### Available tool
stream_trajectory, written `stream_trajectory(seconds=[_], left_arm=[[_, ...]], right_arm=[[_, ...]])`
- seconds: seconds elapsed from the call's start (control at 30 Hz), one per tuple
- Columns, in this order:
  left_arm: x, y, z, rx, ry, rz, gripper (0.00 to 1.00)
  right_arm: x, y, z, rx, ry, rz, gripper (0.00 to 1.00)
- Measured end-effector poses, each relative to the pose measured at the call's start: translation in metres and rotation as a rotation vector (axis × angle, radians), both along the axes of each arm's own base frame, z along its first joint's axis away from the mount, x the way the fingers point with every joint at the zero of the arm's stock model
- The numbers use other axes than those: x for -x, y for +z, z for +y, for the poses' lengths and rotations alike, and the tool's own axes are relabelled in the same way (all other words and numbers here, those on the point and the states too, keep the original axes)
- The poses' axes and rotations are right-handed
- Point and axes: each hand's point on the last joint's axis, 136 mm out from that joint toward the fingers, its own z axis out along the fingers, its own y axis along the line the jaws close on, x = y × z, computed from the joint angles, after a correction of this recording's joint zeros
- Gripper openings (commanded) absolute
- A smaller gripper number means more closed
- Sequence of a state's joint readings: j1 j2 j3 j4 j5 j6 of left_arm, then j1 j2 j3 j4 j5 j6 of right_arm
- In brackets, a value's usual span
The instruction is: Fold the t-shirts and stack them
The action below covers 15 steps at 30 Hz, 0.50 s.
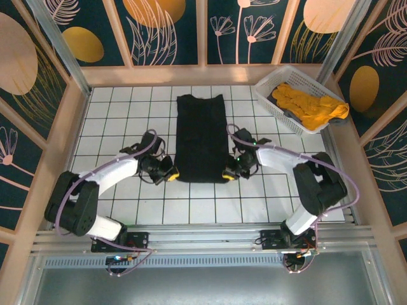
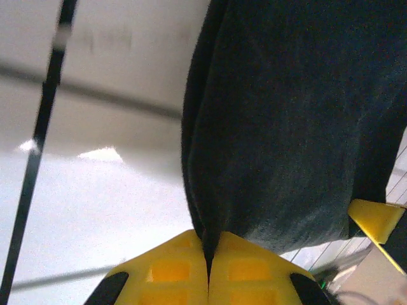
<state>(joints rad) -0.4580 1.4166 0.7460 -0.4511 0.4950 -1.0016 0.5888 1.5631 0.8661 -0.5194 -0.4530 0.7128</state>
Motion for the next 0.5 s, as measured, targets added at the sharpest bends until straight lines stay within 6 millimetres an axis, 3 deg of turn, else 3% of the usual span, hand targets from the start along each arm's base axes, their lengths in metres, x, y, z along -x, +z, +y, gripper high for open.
stream_trajectory(seconds=[0.1,0.2,0.4,0.5], left_arm=[[0.023,0.012,0.0,0.025,-0.029,-0.008,0.0],[0.02,0.04,0.001,0.06,-0.015,-0.088,0.0],[-0.02,0.125,-0.005,0.104,0.038,-0.324,0.0],[-0.046,0.158,-0.006,0.11,0.074,-0.396,0.0]], right_arm=[[0.026,0.017,0.005,-0.034,0.05,-0.007,0.0],[0.025,0.046,0.009,-0.077,0.038,-0.062,0.0],[-0.019,0.106,0.007,-0.128,-0.086,-0.165,0.0],[-0.043,0.127,0.006,-0.146,-0.146,-0.186,0.0]])
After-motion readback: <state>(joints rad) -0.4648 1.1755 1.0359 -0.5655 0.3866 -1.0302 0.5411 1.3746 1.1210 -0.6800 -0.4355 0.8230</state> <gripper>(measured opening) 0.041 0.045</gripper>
